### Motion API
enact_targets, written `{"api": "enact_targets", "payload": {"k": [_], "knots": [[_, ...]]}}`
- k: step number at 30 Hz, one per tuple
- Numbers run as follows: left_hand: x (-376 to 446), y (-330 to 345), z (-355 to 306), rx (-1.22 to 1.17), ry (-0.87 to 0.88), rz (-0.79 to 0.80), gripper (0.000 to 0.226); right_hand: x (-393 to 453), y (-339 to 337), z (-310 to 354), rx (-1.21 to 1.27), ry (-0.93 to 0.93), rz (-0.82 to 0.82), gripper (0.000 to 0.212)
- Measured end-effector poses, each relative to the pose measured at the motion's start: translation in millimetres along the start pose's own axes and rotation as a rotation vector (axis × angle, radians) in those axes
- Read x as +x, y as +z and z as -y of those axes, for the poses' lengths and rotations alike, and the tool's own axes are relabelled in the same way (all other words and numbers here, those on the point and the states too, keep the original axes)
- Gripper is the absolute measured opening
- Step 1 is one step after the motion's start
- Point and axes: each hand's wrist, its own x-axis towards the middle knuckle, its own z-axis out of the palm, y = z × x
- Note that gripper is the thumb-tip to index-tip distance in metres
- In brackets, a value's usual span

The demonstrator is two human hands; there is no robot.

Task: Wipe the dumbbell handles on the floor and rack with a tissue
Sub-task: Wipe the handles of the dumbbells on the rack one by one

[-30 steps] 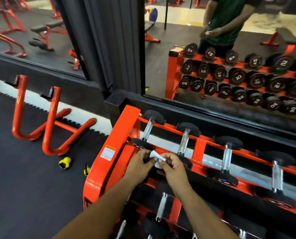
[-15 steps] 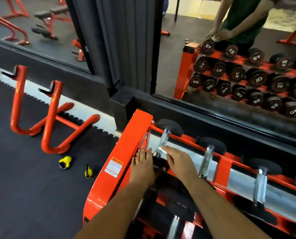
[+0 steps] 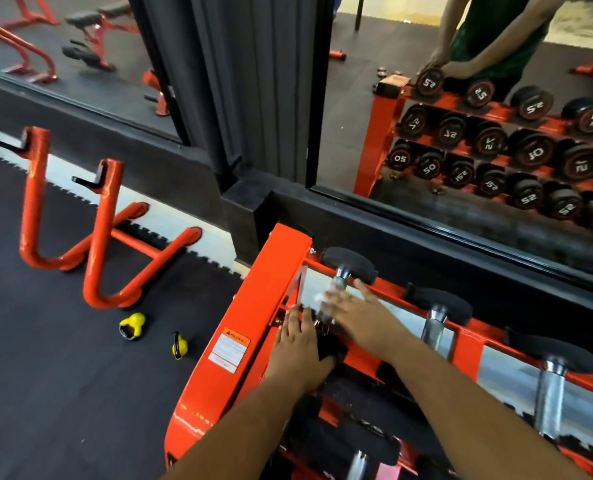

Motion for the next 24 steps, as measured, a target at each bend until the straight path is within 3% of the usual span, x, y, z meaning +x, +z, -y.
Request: {"api": "enact_targets", "payload": {"k": [2,3,6,8,12,14,17,19,24], "knots": [[0.5,-2.0,-1.7,-0.002,-0.010,0.005,0.105,-3.9,0.0,0.5,0.041,0.166,-0.006,0.077],[1.4,-3.0,-2.7,0.001,-0.012,0.015,0.105,-7.4,0.8,5.3,0.060,0.155,0.004,0.079],[1.1,-4.6,-4.6,0.012,-0.034,0.045,0.101,-23.0,-0.4,21.4,0.088,-0.062,0.077,0.072],[1.9,-6.7,-6.1,0.037,-0.044,0.069,0.101,-21.2,-2.0,15.5,0.032,-0.090,0.054,0.068],[3.9,-12.8,-9.1,0.071,-0.072,0.109,0.107,-0.3,-7.3,7.3,0.081,0.206,0.036,0.075],[5.1,-15.0,-9.3,0.079,-0.077,0.133,0.106,0.1,-7.1,17.3,0.166,0.238,0.069,0.076],[5.5,-14.3,-8.5,0.085,-0.080,0.145,0.103,-19.1,-4.4,28.7,0.198,0.032,0.123,0.073],[6.3,-14.1,-8.4,0.088,-0.078,0.147,0.103,-19.9,-6.4,21.1,0.127,-0.010,0.115,0.071],[7.6,-15.5,-8.3,0.117,-0.088,0.163,0.109,5.8,-8.5,15.4,0.142,0.304,0.029,0.077]]}}
